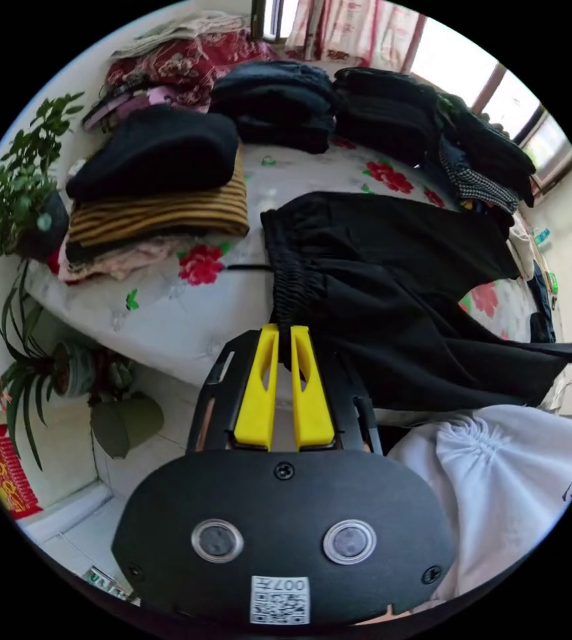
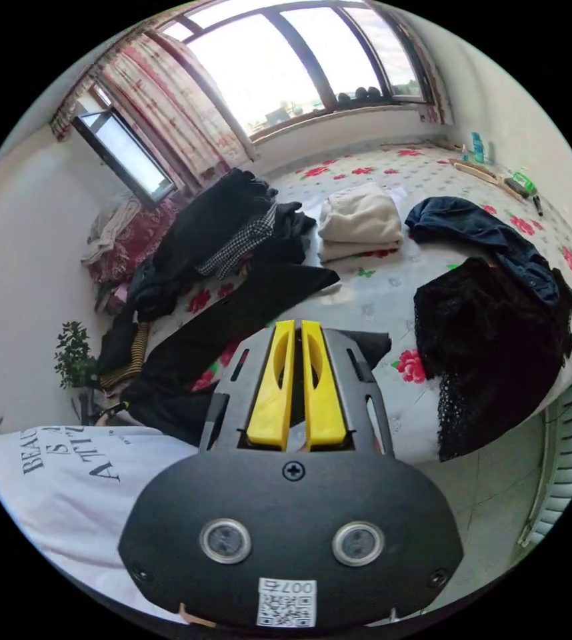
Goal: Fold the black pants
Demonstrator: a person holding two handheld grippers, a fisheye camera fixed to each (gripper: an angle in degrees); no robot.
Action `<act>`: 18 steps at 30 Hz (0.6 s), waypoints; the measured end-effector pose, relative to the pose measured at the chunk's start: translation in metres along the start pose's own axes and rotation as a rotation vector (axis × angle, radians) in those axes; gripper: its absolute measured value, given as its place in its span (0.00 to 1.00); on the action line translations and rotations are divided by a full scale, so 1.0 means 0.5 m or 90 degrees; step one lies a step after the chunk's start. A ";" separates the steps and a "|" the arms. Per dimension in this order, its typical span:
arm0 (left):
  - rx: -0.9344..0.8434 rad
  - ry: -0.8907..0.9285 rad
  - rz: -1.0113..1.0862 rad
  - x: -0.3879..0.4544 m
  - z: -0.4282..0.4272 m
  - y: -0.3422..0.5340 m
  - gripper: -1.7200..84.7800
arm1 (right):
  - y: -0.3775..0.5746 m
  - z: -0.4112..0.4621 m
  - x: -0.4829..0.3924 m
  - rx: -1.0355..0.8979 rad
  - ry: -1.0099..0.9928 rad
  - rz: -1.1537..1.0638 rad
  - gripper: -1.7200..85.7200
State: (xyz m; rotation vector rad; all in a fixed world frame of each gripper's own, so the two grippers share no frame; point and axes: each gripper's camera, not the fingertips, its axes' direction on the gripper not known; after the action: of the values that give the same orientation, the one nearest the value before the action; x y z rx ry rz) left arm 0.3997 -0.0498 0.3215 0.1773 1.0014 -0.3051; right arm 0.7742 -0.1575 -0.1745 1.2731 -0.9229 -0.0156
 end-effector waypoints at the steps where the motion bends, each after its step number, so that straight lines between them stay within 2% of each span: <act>1: -0.014 0.005 -0.017 -0.008 0.020 0.009 0.03 | -0.018 0.033 -0.003 -0.001 0.061 0.006 0.05; 3: -0.024 0.005 -0.029 -0.014 0.041 0.020 0.03 | -0.046 0.116 0.020 -0.037 0.104 0.022 0.06; 5: -0.020 0.016 -0.043 -0.022 0.045 0.030 0.04 | -0.049 0.191 0.042 -0.074 0.057 0.020 0.07; 9: -0.009 0.024 -0.060 -0.040 0.023 0.053 0.04 | 0.041 0.251 0.049 -0.070 0.036 0.022 0.09; 12: -0.024 0.012 -0.060 -0.047 0.015 0.066 0.04 | 0.140 0.319 0.045 -0.142 0.037 -0.006 0.11; 14: -0.029 0.009 -0.069 -0.053 0.006 0.069 0.04 | 0.193 0.361 0.026 -0.187 0.065 -0.052 0.12; 18: -0.024 -0.014 -0.085 -0.064 -0.013 0.058 0.05 | 0.249 0.415 -0.026 -0.212 0.239 -0.165 0.10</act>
State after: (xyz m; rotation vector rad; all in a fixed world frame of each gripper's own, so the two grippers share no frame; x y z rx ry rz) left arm 0.3880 -0.0151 0.3452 0.0728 0.9978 -0.4086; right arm 0.5840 -0.2752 -0.0808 1.0300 -0.4083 -0.1246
